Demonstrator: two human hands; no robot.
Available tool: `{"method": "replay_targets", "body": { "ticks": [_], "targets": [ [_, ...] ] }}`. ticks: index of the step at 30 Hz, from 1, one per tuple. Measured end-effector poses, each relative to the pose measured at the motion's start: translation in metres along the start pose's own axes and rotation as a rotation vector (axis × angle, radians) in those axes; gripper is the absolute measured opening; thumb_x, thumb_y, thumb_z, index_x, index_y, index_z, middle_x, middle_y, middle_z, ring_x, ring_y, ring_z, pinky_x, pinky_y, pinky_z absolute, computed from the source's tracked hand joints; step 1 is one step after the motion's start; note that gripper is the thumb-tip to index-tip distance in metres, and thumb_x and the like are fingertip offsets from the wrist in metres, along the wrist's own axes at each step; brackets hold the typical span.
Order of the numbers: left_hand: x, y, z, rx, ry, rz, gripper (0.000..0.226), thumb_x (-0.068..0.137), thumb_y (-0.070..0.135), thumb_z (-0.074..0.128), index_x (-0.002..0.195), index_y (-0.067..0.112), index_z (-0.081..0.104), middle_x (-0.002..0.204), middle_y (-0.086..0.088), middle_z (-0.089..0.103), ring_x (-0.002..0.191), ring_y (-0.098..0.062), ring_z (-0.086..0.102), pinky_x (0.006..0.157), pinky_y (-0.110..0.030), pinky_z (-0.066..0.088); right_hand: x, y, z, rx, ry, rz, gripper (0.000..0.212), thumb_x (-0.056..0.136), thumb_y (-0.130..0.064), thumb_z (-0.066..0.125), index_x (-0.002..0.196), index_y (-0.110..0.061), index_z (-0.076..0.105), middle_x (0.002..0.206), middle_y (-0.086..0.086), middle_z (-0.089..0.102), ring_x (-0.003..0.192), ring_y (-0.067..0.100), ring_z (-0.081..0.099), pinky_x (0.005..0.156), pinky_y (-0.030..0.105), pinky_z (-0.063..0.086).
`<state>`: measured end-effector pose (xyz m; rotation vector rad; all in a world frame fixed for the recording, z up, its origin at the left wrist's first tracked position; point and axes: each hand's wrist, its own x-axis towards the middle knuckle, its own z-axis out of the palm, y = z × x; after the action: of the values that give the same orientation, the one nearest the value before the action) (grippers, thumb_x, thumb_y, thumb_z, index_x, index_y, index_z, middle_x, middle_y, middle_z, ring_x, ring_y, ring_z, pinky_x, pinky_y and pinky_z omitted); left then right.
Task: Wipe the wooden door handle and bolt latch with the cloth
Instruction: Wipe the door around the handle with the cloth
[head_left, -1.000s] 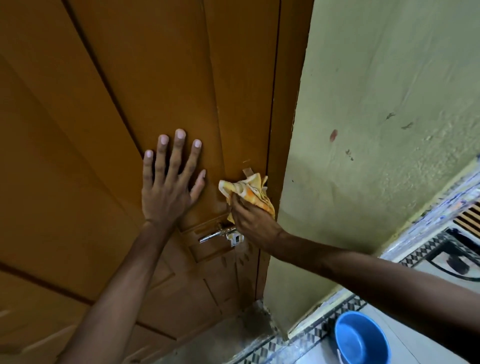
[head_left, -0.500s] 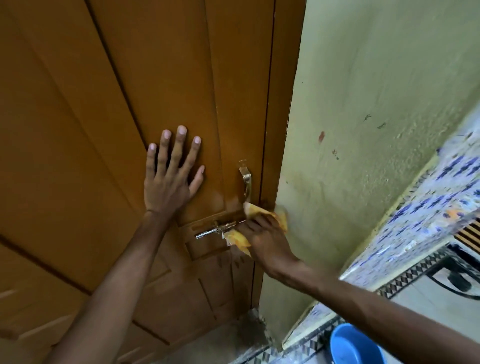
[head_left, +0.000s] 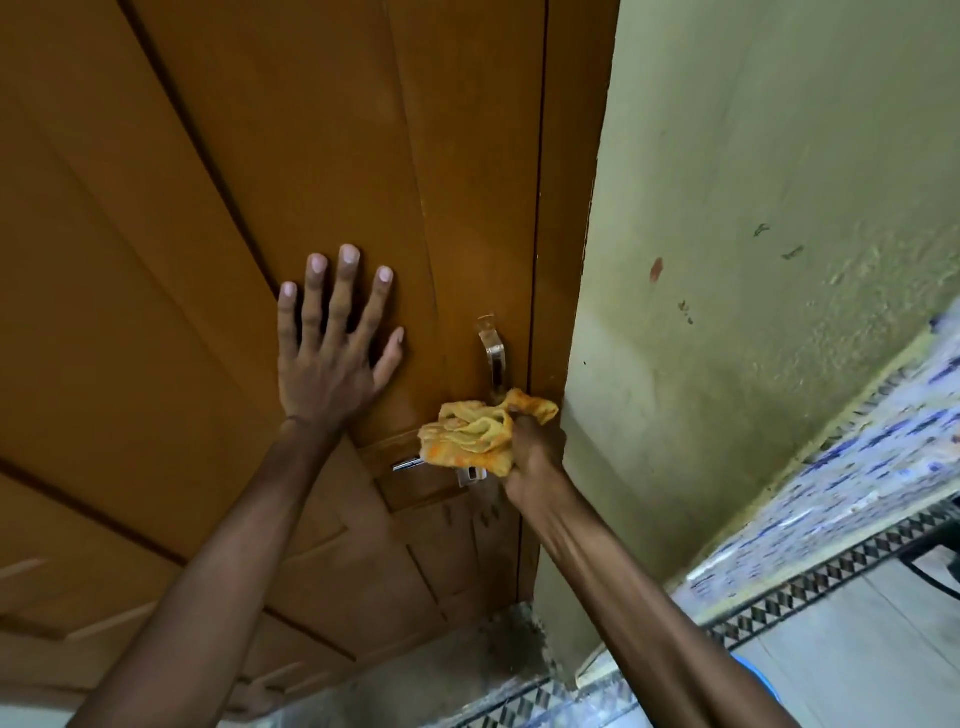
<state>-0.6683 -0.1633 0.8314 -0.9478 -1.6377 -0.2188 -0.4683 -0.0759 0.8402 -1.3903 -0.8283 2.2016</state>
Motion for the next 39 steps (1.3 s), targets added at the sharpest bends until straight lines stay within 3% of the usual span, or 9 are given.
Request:
{"method": "replay_targets", "body": {
  "ticks": [3,6,10,14,20,23,27,32,39],
  "targets": [
    [-0.002,0.000,0.002,0.022,0.009,0.008,0.069,0.098,0.054,0.051,0.157,0.023,0.030,0.167,-0.006,0.000,0.154,-0.028,0.002,0.123,-0.048,0.011,0.003,-0.002,-0.005,0.062,-0.062,0.014,0.030,0.103,-0.018,0.040,0.086,-0.008,0.062,0.123,0.022,0.061,0.058,0.019,0.060,0.082,0.032,0.052],
    [-0.002,0.000,0.002,0.035,0.005,0.016,0.070,0.098,0.055,0.051,0.157,0.023,0.030,0.167,-0.006,0.000,0.153,-0.028,0.002,0.123,-0.048,0.012,0.006,-0.001,-0.003,0.086,-0.079,-0.012,0.023,0.103,-0.017,0.043,0.088,-0.015,0.060,0.128,0.021,0.060,0.069,0.021,0.057,0.097,0.041,0.046],
    [-0.003,0.000,0.004,0.063,0.005,0.015,0.071,0.098,0.055,0.051,0.157,0.023,0.029,0.165,-0.009,0.008,0.153,-0.028,0.002,0.123,-0.048,0.011,0.014,0.000,-0.015,-0.017,-0.073,-0.045,0.021,0.101,-0.015,0.046,0.106,-0.003,0.063,0.095,0.009,0.065,0.090,0.023,0.060,0.092,0.043,0.048],
    [-0.003,0.000,0.002,0.070,0.009,0.005,0.069,0.098,0.054,0.052,0.156,0.022,0.033,0.157,-0.012,0.032,0.153,-0.027,0.003,0.123,-0.048,0.011,0.039,0.018,-0.050,-0.127,0.070,-0.240,0.022,0.090,-0.023,0.065,0.110,-0.016,0.068,0.109,0.008,0.072,0.093,0.025,0.070,0.083,0.045,0.058],
    [-0.001,0.000,-0.001,0.090,0.020,0.029,0.065,0.098,0.052,0.054,0.153,0.020,0.039,0.151,-0.017,0.045,0.140,-0.038,0.034,0.124,-0.046,0.008,0.059,0.055,-0.094,-0.114,0.106,-0.123,0.015,0.091,-0.019,0.058,0.100,-0.012,0.068,0.093,0.020,0.068,0.070,0.029,0.065,0.056,0.032,0.055],
    [-0.001,0.001,-0.003,0.083,0.002,0.028,0.065,0.099,0.051,0.053,0.154,0.021,0.038,0.152,-0.017,0.044,0.140,-0.038,0.035,0.123,-0.046,0.010,0.068,0.059,-0.075,-0.211,0.206,-0.341,0.023,0.091,-0.023,0.061,0.112,-0.018,0.069,0.105,0.013,0.071,0.085,0.025,0.066,0.071,0.030,0.055],
    [0.002,0.001,-0.004,0.083,-0.022,0.024,0.064,0.099,0.051,0.053,0.154,0.021,0.038,0.152,-0.017,0.044,0.140,-0.038,0.034,0.123,-0.046,0.011,0.066,0.065,-0.031,-0.407,0.287,-0.657,0.034,0.091,-0.011,0.063,0.125,-0.009,0.064,0.114,0.005,0.068,0.098,0.019,0.064,0.076,-0.003,0.038],
    [0.002,0.001,-0.002,0.105,-0.018,0.032,0.064,0.099,0.052,0.053,0.153,0.021,0.038,0.151,-0.017,0.045,0.140,-0.038,0.034,0.120,-0.048,0.016,0.083,0.111,-0.003,-0.602,0.289,-0.852,0.053,0.091,0.001,0.057,0.142,-0.004,0.045,0.151,0.015,0.040,0.144,0.031,0.030,0.116,0.019,0.018],
    [0.002,0.002,-0.003,0.043,-0.012,0.062,0.063,0.099,0.051,0.052,0.153,0.021,0.039,0.151,-0.016,0.046,0.140,-0.037,0.034,0.120,-0.048,0.016,0.110,0.125,-0.038,-1.125,0.194,-1.182,0.064,0.101,-0.043,0.014,0.148,-0.004,0.033,0.159,0.013,0.022,0.149,0.032,0.015,0.121,0.045,0.013]
  ]
}}
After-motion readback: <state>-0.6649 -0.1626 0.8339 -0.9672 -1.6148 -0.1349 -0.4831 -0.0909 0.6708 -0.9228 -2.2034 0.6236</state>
